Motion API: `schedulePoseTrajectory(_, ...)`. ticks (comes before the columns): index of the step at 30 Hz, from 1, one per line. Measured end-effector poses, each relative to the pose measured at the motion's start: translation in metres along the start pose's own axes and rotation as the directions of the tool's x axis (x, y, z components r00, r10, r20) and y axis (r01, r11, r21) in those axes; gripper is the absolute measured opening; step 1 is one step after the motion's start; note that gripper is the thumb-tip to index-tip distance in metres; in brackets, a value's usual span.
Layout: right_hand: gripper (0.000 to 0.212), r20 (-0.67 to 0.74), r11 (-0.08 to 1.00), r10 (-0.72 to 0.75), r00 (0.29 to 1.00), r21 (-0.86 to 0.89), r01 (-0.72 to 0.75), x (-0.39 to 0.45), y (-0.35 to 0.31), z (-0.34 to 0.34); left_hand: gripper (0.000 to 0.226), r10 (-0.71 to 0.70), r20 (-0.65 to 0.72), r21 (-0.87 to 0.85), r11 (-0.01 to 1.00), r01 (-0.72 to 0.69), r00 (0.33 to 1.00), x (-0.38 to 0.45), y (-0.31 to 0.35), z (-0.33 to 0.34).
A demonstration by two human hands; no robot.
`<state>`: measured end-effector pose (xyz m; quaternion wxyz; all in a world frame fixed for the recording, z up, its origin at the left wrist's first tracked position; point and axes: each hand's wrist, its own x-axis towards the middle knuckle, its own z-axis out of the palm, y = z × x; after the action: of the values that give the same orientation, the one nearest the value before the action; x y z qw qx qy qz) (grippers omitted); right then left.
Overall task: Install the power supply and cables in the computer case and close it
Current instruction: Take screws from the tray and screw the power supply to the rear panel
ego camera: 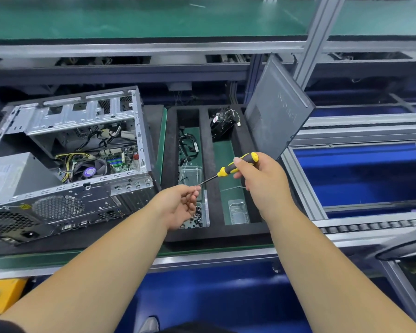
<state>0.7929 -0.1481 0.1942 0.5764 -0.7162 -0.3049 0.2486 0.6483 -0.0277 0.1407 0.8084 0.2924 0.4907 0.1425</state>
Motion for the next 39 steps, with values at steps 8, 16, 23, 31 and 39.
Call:
schedulePoseTrajectory(8,0.020,0.018,0.990,-0.122,0.992,0.077,0.120,-0.013,-0.028,-0.001,0.006,0.149,0.095,-0.074,0.987,-0.142,0.984,-0.034,0.016,-0.005)
schedulePoseTrajectory(16,0.021,0.082,0.968,-0.216,0.973,0.149,0.202,-0.030,-0.054,0.020,0.020,0.238,0.098,-0.117,0.967,-0.226,0.966,-0.070,0.020,-0.031)
schedulePoseTrajectory(23,0.021,0.155,0.955,-0.269,0.951,0.171,0.242,-0.047,-0.074,0.058,0.019,0.305,0.035,-0.175,0.940,-0.294,0.952,-0.100,0.029,-0.074)
schedulePoseTrajectory(31,0.008,0.252,0.980,-0.193,0.948,0.105,0.172,-0.076,-0.095,0.116,0.014,0.555,-0.079,-0.041,0.828,-0.559,0.828,-0.120,0.060,-0.140)
schedulePoseTrajectory(39,0.011,0.414,0.997,-0.053,0.909,-0.031,0.072,-0.115,-0.102,0.213,0.014,0.606,-0.102,-0.115,0.780,-0.615,0.789,-0.146,0.093,-0.230)
